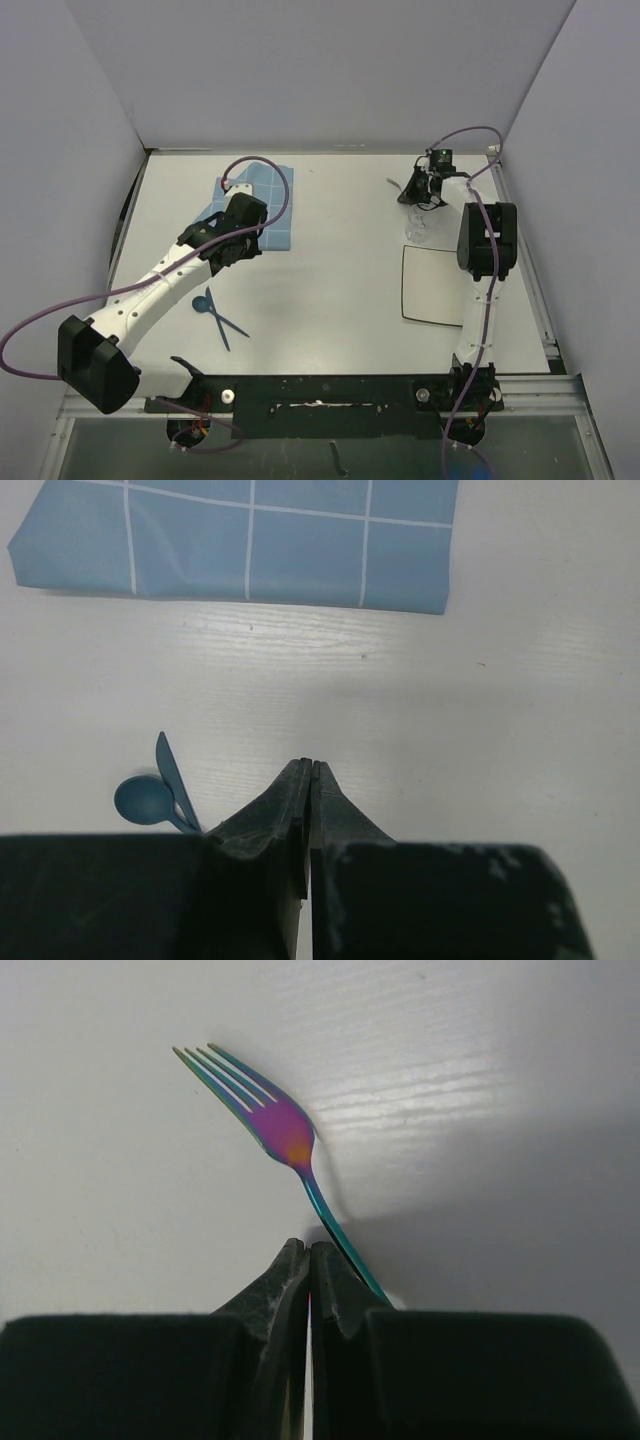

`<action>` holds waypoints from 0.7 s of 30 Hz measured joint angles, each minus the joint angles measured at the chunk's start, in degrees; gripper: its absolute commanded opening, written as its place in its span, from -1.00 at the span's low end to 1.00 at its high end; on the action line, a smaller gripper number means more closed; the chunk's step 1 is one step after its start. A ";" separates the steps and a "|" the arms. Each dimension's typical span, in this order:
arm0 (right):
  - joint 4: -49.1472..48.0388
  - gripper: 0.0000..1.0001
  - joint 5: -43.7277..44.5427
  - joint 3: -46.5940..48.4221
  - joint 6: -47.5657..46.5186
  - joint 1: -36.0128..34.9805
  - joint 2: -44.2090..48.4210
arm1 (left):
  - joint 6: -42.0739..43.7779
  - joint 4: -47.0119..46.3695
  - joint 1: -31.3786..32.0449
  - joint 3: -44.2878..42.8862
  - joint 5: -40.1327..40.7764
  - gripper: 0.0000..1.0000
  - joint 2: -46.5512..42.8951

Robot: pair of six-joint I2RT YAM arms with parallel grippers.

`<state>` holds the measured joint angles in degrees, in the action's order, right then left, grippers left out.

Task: Set the dinner table for one person
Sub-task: Move the cup to the center of the board, then pick up the napkin from the center of the board.

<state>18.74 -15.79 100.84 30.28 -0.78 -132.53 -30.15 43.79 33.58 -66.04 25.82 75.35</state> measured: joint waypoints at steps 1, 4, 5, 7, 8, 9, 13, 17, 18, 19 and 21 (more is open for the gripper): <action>0.92 -1.00 0.26 -0.17 -0.39 0.00 0.39 | 0.11 0.00 0.00 -0.07 -0.09 -1.00 -0.02; 3.85 -1.00 1.09 -2.10 -1.79 0.00 2.67 | 0.98 0.26 0.00 -1.05 -0.46 -1.00 -0.92; 5.51 -1.00 1.22 -2.97 -2.43 0.00 3.72 | 1.22 0.44 0.00 -1.57 -0.48 -1.00 -1.51; 7.45 -1.00 1.11 -3.58 -3.23 -0.31 5.29 | 1.95 0.57 0.00 -2.64 -0.48 -1.00 -2.93; 8.59 -1.00 1.03 -3.85 -3.80 -0.52 6.54 | 2.21 0.61 -0.04 -3.21 -0.48 -1.00 -3.80; 9.64 -1.00 1.01 -3.96 -4.44 -0.76 7.72 | 2.40 0.59 -0.07 -3.72 -0.48 -1.00 -4.70; 12.35 -1.00 1.01 -3.89 -7.28 -4.52 14.47 | 2.93 1.01 -0.46 -5.46 -0.39 -1.00 -7.23; 14.08 -1.00 1.25 -1.20 -9.16 -11.50 19.06 | 3.65 1.77 -0.83 -6.32 -0.35 -1.00 -8.28; 14.19 -1.00 1.09 -0.26 -9.27 -13.11 19.39 | 3.80 2.05 -0.94 -6.40 -0.37 -1.00 -8.57; 14.27 -1.00 0.72 0.44 -9.29 -14.25 19.45 | 3.91 2.47 -1.03 -6.43 -0.35 -1.00 -8.92; 14.58 -1.00 0.50 0.85 -9.29 -15.45 19.43 | 4.02 3.32 -1.18 -6.47 -0.33 -1.00 -9.66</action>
<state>33.32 -15.29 101.69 20.99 -16.23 -113.10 -26.13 47.11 32.40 -72.51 25.50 65.69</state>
